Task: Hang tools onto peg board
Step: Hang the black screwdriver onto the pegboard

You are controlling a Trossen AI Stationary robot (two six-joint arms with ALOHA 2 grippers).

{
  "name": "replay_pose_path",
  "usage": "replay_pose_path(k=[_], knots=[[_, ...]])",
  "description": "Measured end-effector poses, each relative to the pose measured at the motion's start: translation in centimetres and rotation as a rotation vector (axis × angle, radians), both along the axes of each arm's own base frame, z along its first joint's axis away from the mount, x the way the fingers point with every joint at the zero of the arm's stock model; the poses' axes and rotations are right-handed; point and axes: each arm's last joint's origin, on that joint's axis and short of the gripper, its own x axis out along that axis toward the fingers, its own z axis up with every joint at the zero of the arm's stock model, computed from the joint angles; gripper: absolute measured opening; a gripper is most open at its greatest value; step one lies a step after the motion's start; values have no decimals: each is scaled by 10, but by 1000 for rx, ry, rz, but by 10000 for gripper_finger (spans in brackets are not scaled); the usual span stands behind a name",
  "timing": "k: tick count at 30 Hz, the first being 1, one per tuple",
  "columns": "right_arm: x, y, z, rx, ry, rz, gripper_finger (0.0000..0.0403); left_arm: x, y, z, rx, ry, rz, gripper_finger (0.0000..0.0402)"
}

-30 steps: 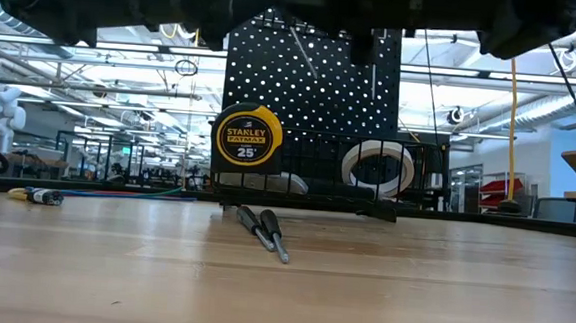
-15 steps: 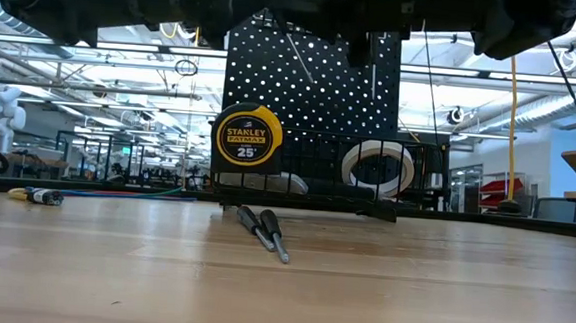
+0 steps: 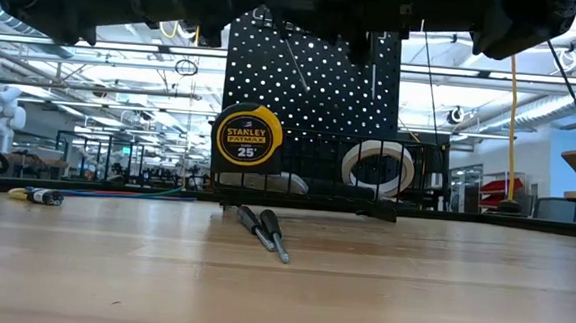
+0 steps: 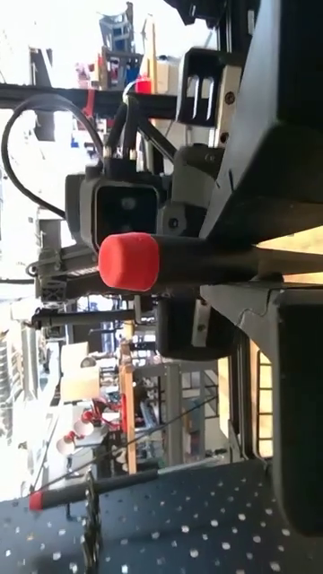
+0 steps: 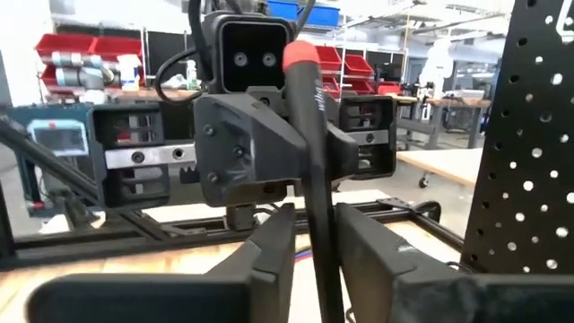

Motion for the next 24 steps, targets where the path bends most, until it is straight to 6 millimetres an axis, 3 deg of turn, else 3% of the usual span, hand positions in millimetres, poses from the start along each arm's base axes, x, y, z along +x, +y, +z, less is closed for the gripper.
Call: replay_pose_path(k=[13, 16, 24], knots=[[-24, -5, 43, -25, 88, 41, 144, -16, 5, 14, -3, 100, 97, 48], [-18, -7, 51, -34, 89, 102, 157, -17, 6, 12, -2, 131, 131, 48], [13, -19, 82, -36, 187, 50, 208, -10, 4, 14, 7, 170, 121, 48]])
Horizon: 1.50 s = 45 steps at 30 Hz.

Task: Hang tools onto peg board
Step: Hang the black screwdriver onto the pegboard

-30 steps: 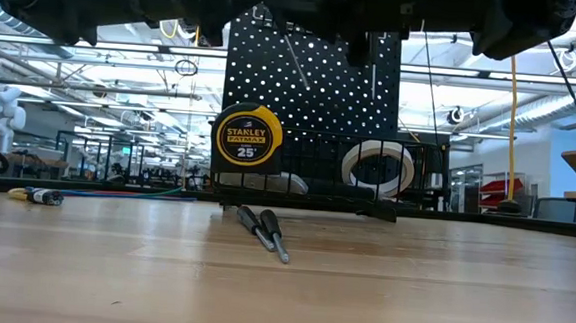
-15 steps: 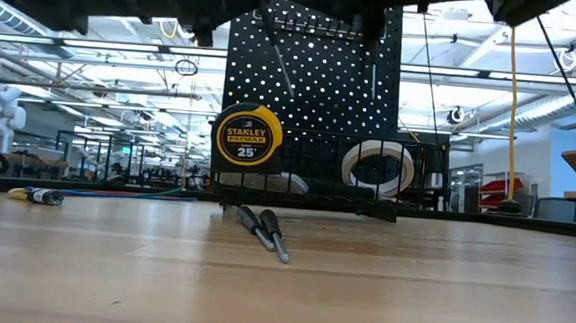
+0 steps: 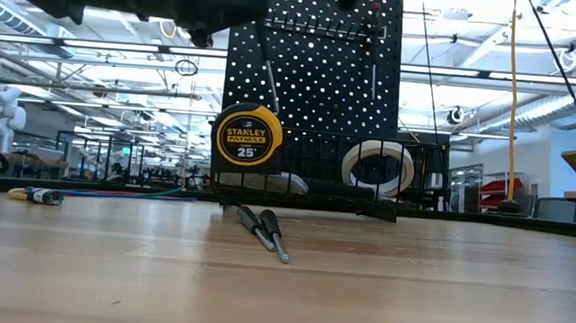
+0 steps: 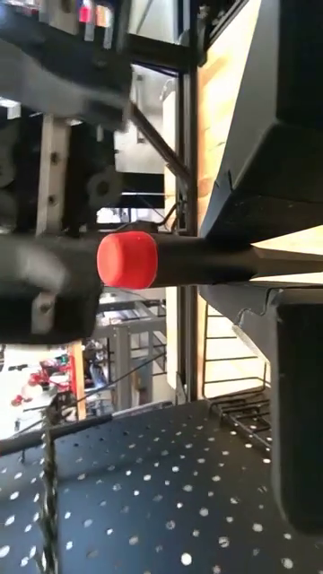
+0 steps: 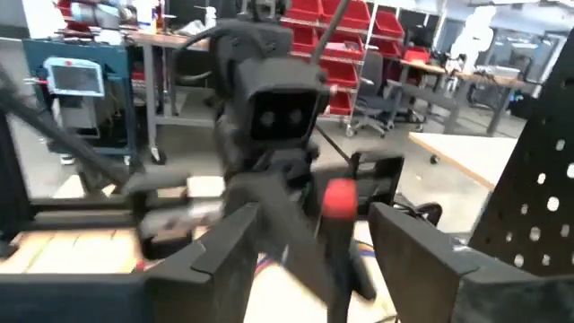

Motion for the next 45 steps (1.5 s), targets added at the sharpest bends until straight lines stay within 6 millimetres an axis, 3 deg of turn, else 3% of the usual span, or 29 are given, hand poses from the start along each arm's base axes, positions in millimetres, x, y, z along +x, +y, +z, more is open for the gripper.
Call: replay_pose_path(k=[7, 15, 20, 28, 30, 33, 39, 42, 45], knots=[[18, -4, 8, -19, 70, -14, 226, 2, -4, 1, 28, 28, -18, 48], [19, -5, 5, 2, 87, 7, 201, 2, -4, 2, 45, 23, -18, 48], [20, -10, 4, 28, 95, -12, 158, 2, -4, 3, 44, 16, -22, 48], [20, -10, 4, -4, 103, -9, 39, 2, -4, 3, 44, 17, -21, 48], [20, -9, 4, -26, 102, -7, 39, 2, -4, 2, 44, 20, -20, 50], [17, -7, 8, -23, 89, -4, 39, 2, -4, 1, 44, 37, -19, 102], [-8, -14, 47, -22, 7, -89, 39, -5, -3, 2, 36, 93, 79, 238], [-28, -20, 68, -20, -24, -219, 39, -15, -1, 8, 39, 120, 109, 275], [-45, -28, 85, -13, -65, -397, 39, -29, 0, 19, 42, 123, 148, 286]])
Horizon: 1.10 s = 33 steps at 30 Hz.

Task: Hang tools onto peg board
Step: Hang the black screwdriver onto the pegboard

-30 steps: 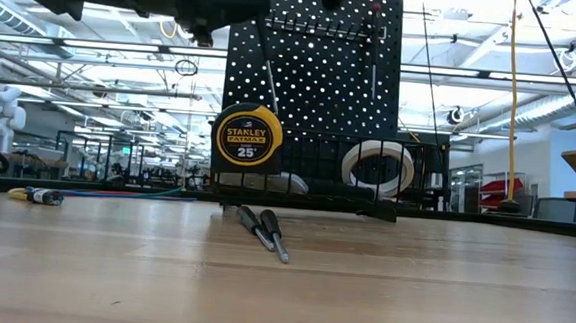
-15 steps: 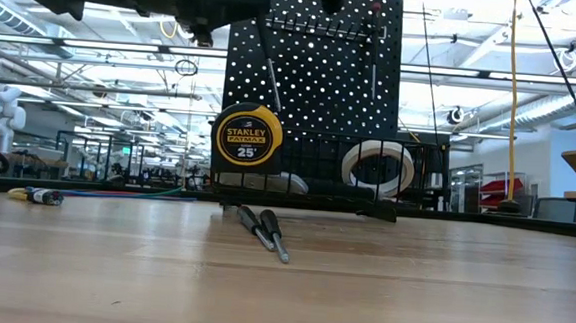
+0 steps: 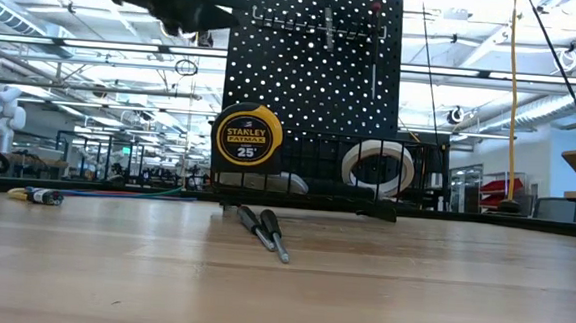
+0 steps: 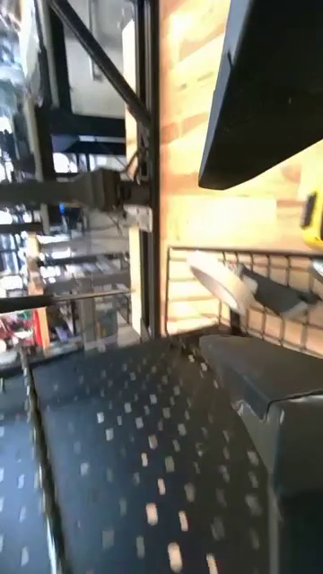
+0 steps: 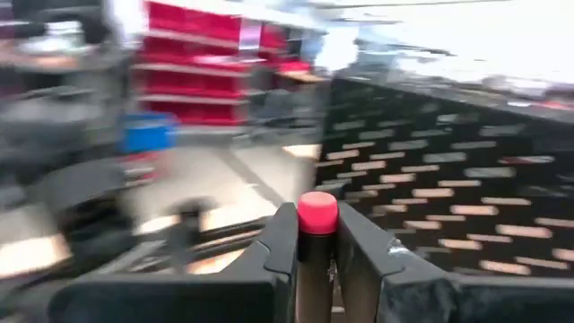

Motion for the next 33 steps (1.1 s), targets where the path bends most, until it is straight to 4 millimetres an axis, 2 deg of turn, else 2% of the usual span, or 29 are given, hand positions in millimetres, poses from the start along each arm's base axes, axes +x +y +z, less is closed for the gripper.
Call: replay_pose_path(k=[4, 9, 22, 33], knots=[[-8, -10, 7, 32, -39, -156, 39, -17, 3, 9, 6, 16, 43, 288], [-8, -23, 3, 39, -29, -287, 39, -28, 6, 13, -14, 29, 69, 289], [-10, -34, -1, 48, -3, -408, 39, -29, 6, 11, -32, 48, 71, 289], [-10, -44, -1, 52, -9, -439, 39, -29, 6, 11, -34, 48, 72, 290]])
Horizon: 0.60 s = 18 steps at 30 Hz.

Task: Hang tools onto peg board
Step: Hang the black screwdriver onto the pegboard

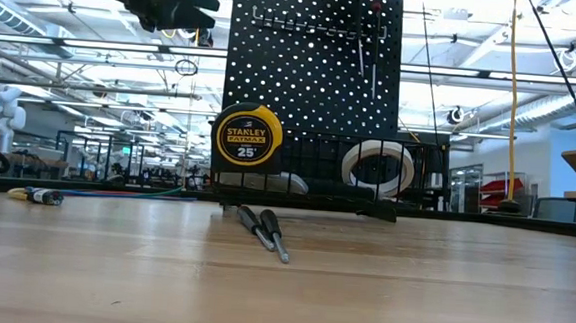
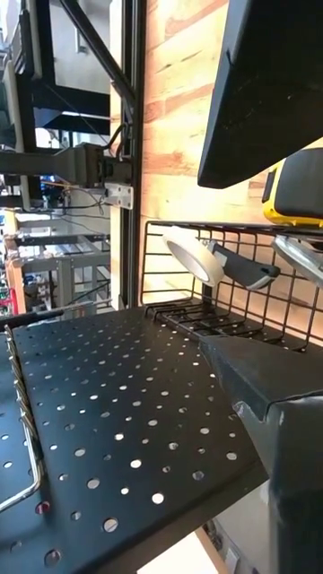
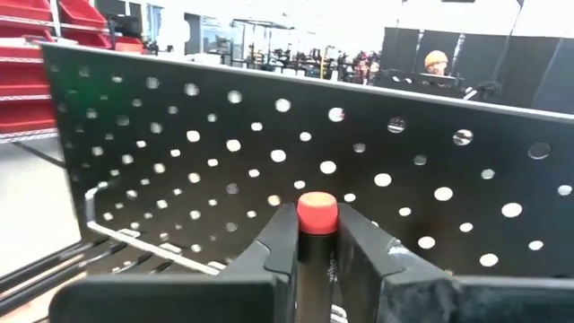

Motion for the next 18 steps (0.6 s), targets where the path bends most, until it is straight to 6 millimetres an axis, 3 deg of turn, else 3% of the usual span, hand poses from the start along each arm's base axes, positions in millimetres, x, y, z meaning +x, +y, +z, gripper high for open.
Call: replay_pose_path(k=[10, 18], knots=[[0, -16, -4, 38, -35, -40, 39, 0, 0, 0, 0, 0, 0, 290], [13, -20, -18, 35, 4, -81, 39, 0, 0, 0, 0, 0, 0, 290]])
